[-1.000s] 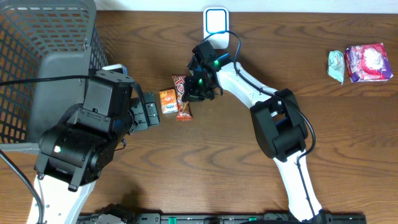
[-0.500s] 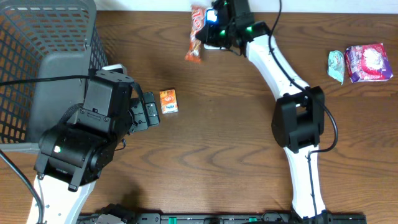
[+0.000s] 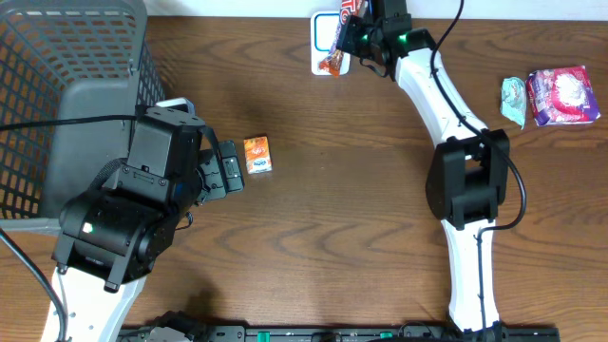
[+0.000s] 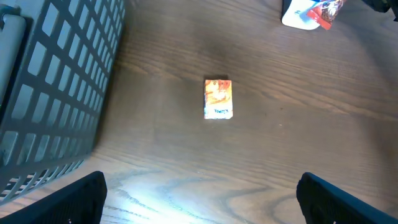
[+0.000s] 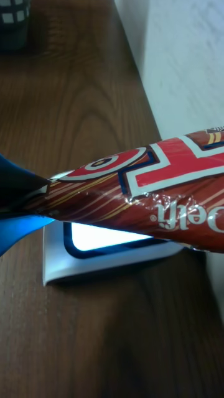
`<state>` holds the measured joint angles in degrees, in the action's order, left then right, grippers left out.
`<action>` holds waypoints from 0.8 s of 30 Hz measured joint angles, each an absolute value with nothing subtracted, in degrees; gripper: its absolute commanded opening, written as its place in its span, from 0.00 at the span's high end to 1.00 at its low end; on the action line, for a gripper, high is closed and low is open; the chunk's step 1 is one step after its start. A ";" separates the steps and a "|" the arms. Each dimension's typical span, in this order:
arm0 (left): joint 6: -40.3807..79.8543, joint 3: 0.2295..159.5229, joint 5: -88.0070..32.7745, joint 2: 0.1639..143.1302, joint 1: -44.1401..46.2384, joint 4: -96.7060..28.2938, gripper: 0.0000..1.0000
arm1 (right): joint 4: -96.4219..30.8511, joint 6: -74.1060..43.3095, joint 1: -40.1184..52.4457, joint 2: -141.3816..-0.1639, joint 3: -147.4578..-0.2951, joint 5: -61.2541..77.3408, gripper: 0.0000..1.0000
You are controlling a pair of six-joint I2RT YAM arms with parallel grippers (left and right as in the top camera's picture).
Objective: Scan the item barcode
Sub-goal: 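Lift the brown TOP bar and hold it before the white scanner, then carry the brown TOP bar right and place it by the other snacks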
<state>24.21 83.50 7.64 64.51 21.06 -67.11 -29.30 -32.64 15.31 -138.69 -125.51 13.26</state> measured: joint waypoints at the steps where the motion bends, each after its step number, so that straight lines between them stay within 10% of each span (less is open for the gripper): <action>1: 24.21 83.50 7.64 64.51 21.06 -67.11 0.02 | -29.28 -32.64 15.11 -138.69 -125.51 13.65 0.99; 24: 24.21 83.50 7.64 64.51 21.06 -67.09 0.02 | -39.64 -32.80 1.23 -138.69 -125.51 41.28 0.99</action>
